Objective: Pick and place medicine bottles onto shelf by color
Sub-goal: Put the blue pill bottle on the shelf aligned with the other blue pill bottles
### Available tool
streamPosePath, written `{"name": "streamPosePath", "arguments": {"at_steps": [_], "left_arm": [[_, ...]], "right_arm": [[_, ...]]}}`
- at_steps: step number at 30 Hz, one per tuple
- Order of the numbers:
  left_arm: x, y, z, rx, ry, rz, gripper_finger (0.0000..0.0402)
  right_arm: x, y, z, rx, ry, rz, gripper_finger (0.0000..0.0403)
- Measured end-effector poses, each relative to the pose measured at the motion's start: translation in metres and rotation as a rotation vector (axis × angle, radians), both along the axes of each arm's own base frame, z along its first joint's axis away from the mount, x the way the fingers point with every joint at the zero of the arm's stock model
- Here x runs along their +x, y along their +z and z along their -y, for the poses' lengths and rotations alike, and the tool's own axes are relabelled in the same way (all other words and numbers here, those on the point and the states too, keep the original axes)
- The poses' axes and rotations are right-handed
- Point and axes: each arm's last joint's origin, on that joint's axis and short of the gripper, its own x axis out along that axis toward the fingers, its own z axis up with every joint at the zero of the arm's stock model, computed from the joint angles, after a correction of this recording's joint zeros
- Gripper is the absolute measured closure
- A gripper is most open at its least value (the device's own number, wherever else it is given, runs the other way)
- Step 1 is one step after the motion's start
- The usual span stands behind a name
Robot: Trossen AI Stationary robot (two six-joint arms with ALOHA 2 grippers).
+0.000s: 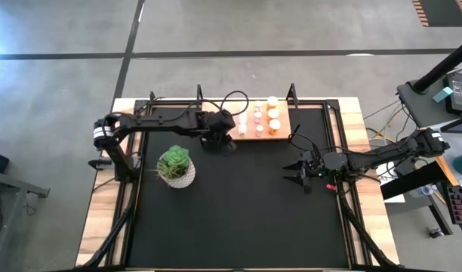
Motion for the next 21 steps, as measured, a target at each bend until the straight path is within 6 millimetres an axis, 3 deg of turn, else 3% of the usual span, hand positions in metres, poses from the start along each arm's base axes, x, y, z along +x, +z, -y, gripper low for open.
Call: {"name": "streamPosePath", "arguments": {"at_steps": [6, 21], "left_arm": [[0.000, -0.002, -0.005, 0.093, -0.204, -0.060, 0.0297], [-0.007, -0.005, -0.024, 0.209, -0.519, -0.123, 0.0297]], "right_arm": [[0.000, 0.000, 0.000, 0.000, 0.000, 0.000, 0.0191], [0.000, 0.000, 0.000, 0.000, 0.000, 0.000, 0.0191]]}}
